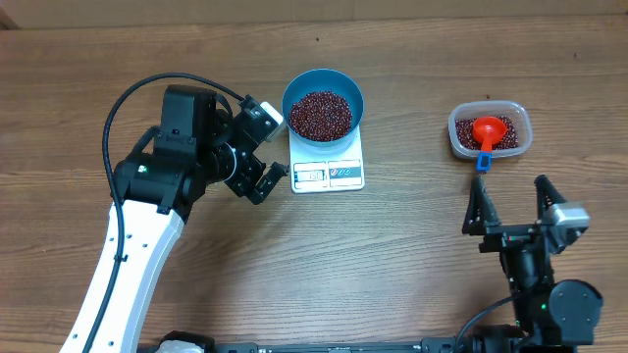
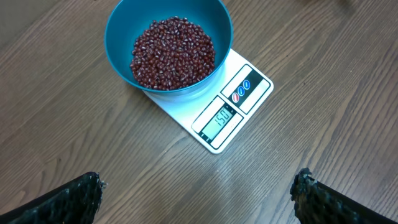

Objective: Scoop item into bowl and weigh 150g on scale

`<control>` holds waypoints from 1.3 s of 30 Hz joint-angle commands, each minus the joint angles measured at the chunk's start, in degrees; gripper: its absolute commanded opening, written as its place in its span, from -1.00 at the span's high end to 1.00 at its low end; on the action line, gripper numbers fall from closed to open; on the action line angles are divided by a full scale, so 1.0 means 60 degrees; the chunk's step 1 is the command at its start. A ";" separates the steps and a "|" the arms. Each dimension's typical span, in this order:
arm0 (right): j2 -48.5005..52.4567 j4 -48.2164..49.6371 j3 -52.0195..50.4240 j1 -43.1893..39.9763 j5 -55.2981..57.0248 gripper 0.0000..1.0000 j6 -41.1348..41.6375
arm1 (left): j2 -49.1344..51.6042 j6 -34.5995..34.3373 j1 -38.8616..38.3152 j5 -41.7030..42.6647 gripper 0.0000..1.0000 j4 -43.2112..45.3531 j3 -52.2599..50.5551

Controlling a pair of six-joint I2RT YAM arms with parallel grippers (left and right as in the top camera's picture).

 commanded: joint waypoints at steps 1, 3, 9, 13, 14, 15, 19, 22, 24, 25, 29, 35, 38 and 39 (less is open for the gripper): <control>-0.0517 0.0525 -0.0750 0.0211 0.0335 -1.00 -0.0036 | -0.0149 -0.0095 0.0051 0.0124 -0.99 -0.0015 0.0146; -0.0743 0.1016 -0.1231 0.0310 0.0339 -1.00 -0.0040 | -0.0149 -0.0098 0.0051 0.0124 -0.99 -0.0015 0.0146; -0.1341 0.2116 -0.2353 0.0353 0.0342 -1.00 -0.0040 | -0.0149 -0.0098 0.0051 0.0124 -0.99 -0.0015 0.0146; -0.1534 0.2433 -0.2754 0.0415 0.0474 -1.00 -0.0036 | -0.0149 -0.0098 0.0055 0.0124 -0.99 -0.0015 0.0146; -0.1534 0.2422 -0.2783 0.0455 0.0597 -1.00 -0.0036 | -0.0149 -0.0095 0.0051 0.0124 -0.99 -0.0015 0.0146; -0.1534 0.2401 -0.2812 0.0488 0.0696 -1.00 -0.0040 | -0.0149 -0.0095 0.0051 0.0127 -0.99 -0.0015 0.0146; -0.1534 0.1894 -0.2991 0.0579 0.1162 -1.00 -0.0036 | -0.0149 -0.0098 0.0051 0.0124 -0.99 -0.0015 0.0146; -0.1534 0.1169 -0.3166 0.0583 0.1126 -1.00 -0.0022 | -0.0149 -0.0095 0.0051 0.0124 -0.99 -0.0015 0.0146; -0.1534 0.0681 -0.3162 0.0586 0.1075 -1.00 0.0000 | -0.0149 -0.0098 0.0051 0.0124 -0.99 -0.0015 0.0146; -0.1534 0.0692 -0.3162 0.0586 0.1056 -1.00 0.0004 | -0.0149 -0.0095 0.0055 0.0124 -0.99 -0.0015 0.0146; -0.1534 0.0696 -0.3162 0.0583 0.1056 -1.00 0.0000 | -0.0149 -0.0098 0.0051 0.0124 -0.99 -0.0015 0.0146; -0.1526 0.0692 -0.3162 0.0583 0.1056 -1.00 0.0000 | -0.0149 -0.0095 0.0055 0.0124 -0.99 -0.0015 0.0146; -0.1526 0.0692 -0.3162 0.0583 0.1056 -1.00 0.0004 | -0.0149 -0.0098 0.0055 0.0124 -0.99 -0.0015 0.0146; -0.1526 0.0692 -0.3162 0.0583 0.1056 -1.00 0.0004 | -0.0149 -0.0098 0.0055 0.0124 -0.99 -0.0015 0.0146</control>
